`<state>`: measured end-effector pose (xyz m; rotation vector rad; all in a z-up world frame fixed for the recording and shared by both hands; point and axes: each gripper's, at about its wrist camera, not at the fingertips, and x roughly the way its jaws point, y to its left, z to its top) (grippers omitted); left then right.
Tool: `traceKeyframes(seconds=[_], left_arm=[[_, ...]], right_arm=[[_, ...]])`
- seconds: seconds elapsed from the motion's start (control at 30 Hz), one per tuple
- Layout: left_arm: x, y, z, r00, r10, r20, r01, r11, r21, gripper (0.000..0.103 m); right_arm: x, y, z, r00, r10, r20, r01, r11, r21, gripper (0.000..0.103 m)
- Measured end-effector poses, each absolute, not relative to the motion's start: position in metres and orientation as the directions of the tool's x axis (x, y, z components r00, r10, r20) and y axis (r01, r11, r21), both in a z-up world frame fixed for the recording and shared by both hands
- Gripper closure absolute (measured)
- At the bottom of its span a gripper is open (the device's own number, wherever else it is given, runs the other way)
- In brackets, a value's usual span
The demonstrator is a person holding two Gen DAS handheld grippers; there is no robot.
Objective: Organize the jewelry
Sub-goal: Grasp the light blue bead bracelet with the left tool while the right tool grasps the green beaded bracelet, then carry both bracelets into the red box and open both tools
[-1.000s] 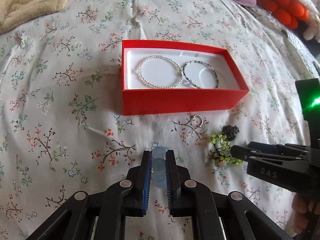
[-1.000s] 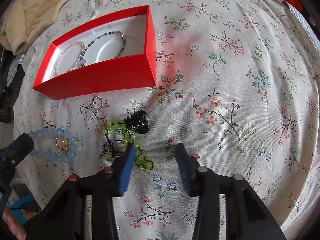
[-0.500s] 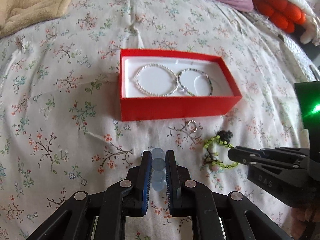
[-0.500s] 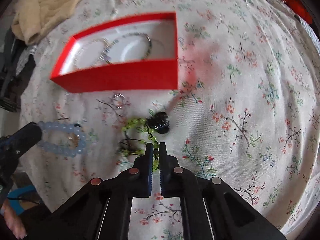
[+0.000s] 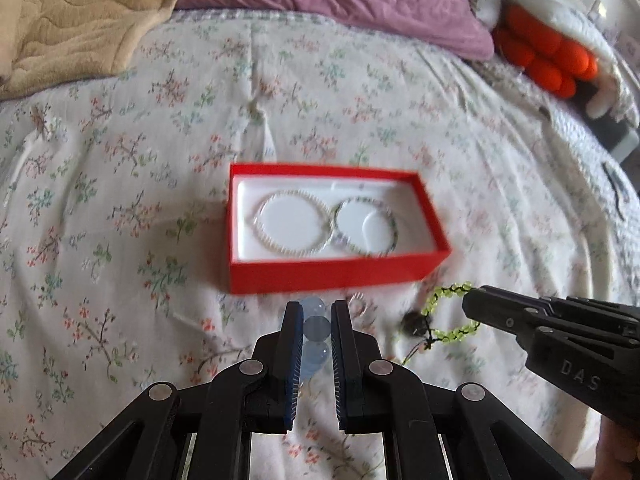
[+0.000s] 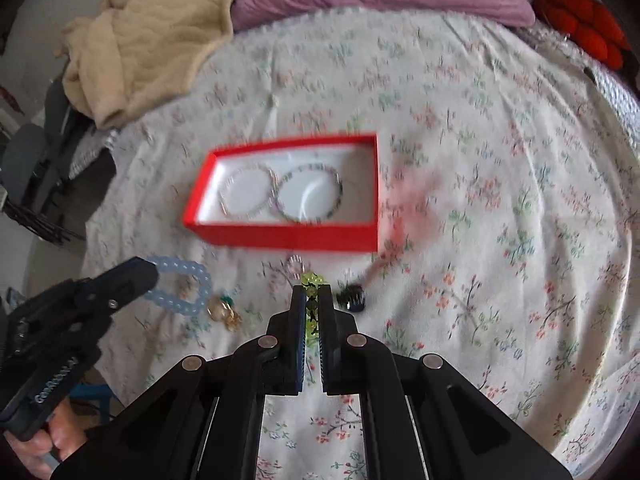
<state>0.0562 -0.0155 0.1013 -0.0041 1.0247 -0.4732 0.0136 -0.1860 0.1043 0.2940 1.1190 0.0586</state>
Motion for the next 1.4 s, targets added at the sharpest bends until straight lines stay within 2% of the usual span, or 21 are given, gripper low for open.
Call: traceKeyframes(seconds=[0.37,0.6,1.1,1.3,1.4], left_arm=[[0.079,-0.041,0.127,0.472,-0.506,-0.722,0.422,0.849,-0.319,0.095],[0.108,-0.051,0.113,0.459,-0.569,-0.683,0.41,0.817,-0.405,0.095],[0.148,-0.036,0.051,0.465,-0.343,-0.816,0.296,0.929,-0.222,0.094],[0.151,-0.028,0.045,0.466,-0.283,-0.838,0.269,0.948,-0.171,0.091],[0.149,-0.023,0.047,0.462,-0.297,-0.836,0.274,0.944,-0.184,0.088]], right_arm=[[0.033,-0.194,0.143,0.542,0.201,-0.816,0.096,0.95,0.297,0.097],[0.046,-0.199,0.155,0.598,0.197,-0.777,0.098,0.944,0.315,0.097],[0.08,-0.2,0.139,0.596,0.162,-0.787,0.119,0.951,0.286,0.097],[0.092,-0.174,0.139,0.609,0.242,-0.755,0.041,0.941,0.335,0.098],[0.098,-0.161,0.138,0.616,0.287,-0.734,-0.007,0.933,0.359,0.098]])
